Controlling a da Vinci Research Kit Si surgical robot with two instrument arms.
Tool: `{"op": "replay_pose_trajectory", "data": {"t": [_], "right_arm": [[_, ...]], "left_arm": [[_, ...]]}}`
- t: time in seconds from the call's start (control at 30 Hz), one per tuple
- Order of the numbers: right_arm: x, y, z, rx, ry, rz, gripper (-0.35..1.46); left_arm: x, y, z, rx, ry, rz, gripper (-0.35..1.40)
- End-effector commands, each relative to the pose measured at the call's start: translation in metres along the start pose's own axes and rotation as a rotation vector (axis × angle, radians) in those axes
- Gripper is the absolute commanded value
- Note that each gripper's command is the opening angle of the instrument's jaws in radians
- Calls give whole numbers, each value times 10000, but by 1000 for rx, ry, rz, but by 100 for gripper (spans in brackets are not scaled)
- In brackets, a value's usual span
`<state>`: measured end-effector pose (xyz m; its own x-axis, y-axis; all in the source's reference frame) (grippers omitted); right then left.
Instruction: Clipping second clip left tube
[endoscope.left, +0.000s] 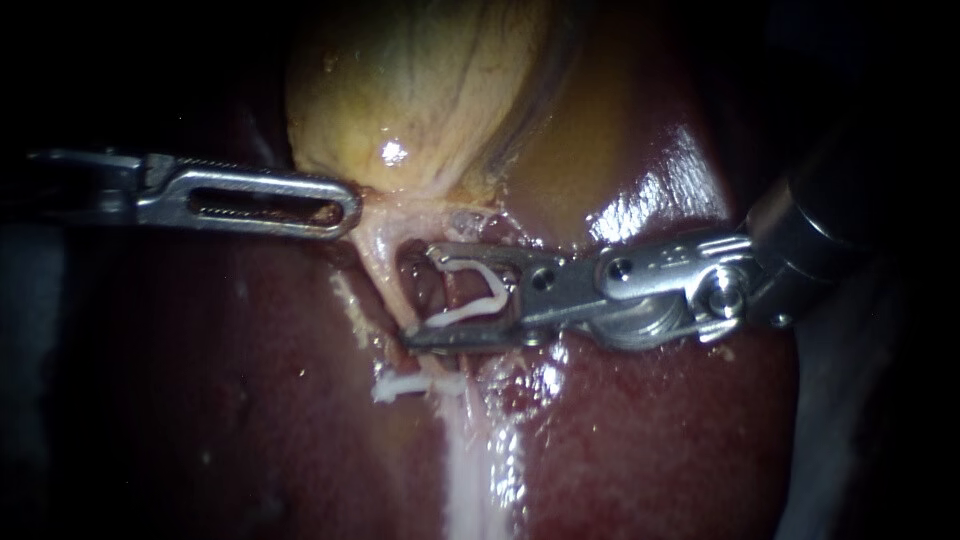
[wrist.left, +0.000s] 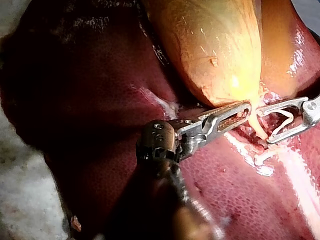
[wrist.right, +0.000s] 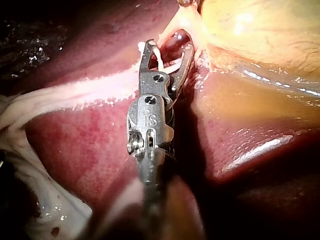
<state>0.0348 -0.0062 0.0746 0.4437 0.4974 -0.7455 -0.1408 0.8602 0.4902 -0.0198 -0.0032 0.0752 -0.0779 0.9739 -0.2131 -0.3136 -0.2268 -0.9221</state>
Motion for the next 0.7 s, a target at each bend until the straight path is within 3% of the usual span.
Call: {"op": "replay_pose_trajectory", "data": {"t": [0.03, 0.7], "right_arm": [[0, 0, 0, 0, 0, 0, 49], [3, -8, 2, 13, 2, 30, 49]], "left_arm": [[0, 0, 0, 0, 0, 0, -35], [0, 0, 0, 0, 0, 0, -35]]}}
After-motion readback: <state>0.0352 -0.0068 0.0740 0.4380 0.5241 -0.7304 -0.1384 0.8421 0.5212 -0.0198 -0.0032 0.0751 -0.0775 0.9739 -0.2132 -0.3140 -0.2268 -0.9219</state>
